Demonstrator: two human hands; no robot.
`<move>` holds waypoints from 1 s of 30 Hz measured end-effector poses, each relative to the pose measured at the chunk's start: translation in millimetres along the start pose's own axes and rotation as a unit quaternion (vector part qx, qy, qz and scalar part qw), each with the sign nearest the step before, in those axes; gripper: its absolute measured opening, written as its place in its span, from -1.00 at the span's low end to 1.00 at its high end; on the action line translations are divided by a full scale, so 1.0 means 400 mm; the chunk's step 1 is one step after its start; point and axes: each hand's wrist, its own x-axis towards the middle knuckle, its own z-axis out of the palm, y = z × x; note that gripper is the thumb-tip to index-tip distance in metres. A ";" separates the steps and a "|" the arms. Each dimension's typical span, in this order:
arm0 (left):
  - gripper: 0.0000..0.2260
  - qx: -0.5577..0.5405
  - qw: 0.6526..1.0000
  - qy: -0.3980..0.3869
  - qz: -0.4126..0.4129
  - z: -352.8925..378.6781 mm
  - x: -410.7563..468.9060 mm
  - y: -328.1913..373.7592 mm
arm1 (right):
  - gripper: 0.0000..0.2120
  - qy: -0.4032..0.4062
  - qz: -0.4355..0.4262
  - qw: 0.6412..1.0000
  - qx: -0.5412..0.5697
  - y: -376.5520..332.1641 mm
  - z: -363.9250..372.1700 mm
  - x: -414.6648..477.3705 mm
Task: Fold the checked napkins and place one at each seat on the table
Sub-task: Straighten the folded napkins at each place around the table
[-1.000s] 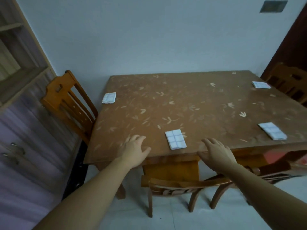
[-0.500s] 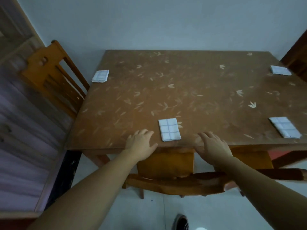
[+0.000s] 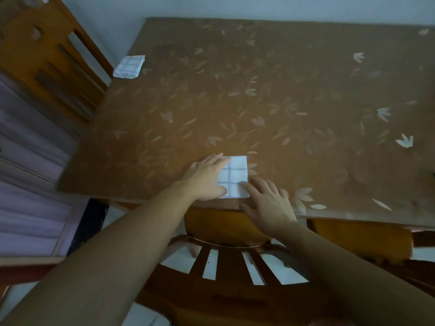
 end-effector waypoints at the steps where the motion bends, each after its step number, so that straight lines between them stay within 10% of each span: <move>1: -0.23 0.003 1.000 -0.003 0.000 0.003 0.008 0.000 | -0.53 0.007 -0.009 1.000 -0.003 0.003 0.005 0.005; 25: -0.63 0.045 0.993 0.111 -0.008 0.085 -0.132 -0.021 | -0.48 -0.008 0.026 1.000 0.015 -0.028 -0.001 0.003; 30: -0.39 0.054 0.990 0.116 0.053 0.070 -0.098 -0.031 | -0.68 0.030 0.011 0.999 0.002 -0.002 0.009 -0.012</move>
